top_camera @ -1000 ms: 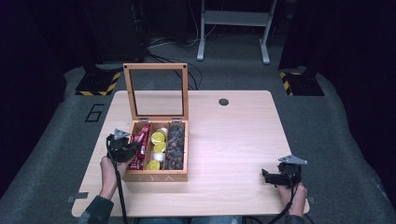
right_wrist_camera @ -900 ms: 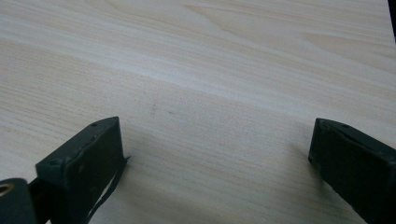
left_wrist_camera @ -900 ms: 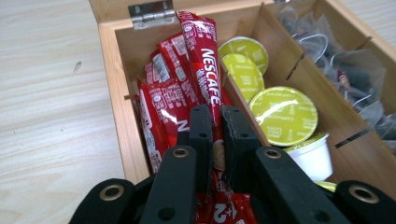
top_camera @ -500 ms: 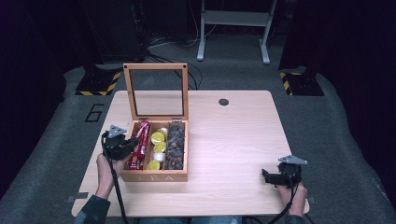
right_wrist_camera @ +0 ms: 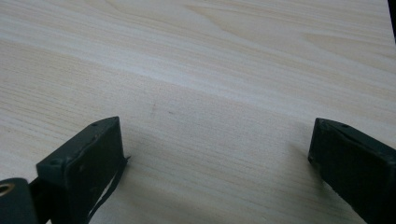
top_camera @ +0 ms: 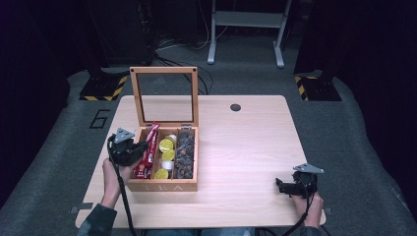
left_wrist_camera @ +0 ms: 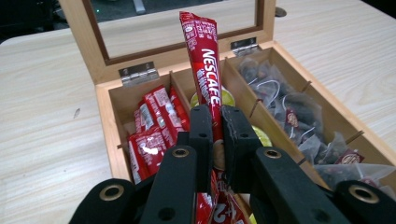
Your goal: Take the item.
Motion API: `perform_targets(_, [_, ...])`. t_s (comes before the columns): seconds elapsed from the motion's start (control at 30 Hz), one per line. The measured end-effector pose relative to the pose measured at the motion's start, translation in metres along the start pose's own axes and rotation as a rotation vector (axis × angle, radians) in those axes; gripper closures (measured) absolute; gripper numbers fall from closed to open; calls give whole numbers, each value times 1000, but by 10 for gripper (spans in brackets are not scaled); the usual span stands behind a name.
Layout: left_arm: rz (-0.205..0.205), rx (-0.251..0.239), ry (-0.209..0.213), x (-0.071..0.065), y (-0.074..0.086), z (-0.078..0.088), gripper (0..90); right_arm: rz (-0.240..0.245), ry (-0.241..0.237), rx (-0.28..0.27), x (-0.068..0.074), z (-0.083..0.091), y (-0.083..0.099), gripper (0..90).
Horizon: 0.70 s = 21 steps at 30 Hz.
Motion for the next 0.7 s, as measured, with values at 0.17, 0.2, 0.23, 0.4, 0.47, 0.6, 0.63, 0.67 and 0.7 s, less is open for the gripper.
perform_targets(0.17, [-8, -12, 10, -6, -5, 0, 827, 2, 1, 1, 0, 0, 0, 29])
perform_targets(0.2, [-11, -10, 12, -7, -5, 0, 827, 1, 1, 0, 0, 0, 0, 29])
perform_targets(0.23, [-15, -11, 15, -8, -6, 0, 827, 2, 1, 1, 0, 0, 0, 29])
perform_targets(0.4, [-22, -18, 24, -13, -9, 0, 827, 2, 1, 0, 0, 0, 0, 30])
perform_targets(0.47, [-28, -18, 29, -15, -11, 0, 827, 3, 1, 0, 0, 0, 0, 30])
perform_targets(0.6, [-36, -21, 36, -19, -13, -1, 827, 1, 1, -2, 0, 0, 0, 31])
perform_targets(0.63, [-38, -22, 39, -21, -14, -1, 827, 1, 1, -4, 0, 0, 0, 32])
perform_targets(0.67, [-39, -22, 40, -22, -15, -2, 827, 1, 1, -2, 0, 0, 0, 32])
perform_targets(0.7, [-40, -26, 43, -24, -15, -2, 827, 1, 1, -2, 0, 0, 0, 32])
Point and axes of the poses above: each handheld gripper's, and its own axes: z roughly backward along the jaws, y roughly out of its underside, x roughly to its left, the point moved 8 cm from there along -z, roughly forward along the jaws, and after that the axes turned 7 degrees about z, right-handed, at the moved point
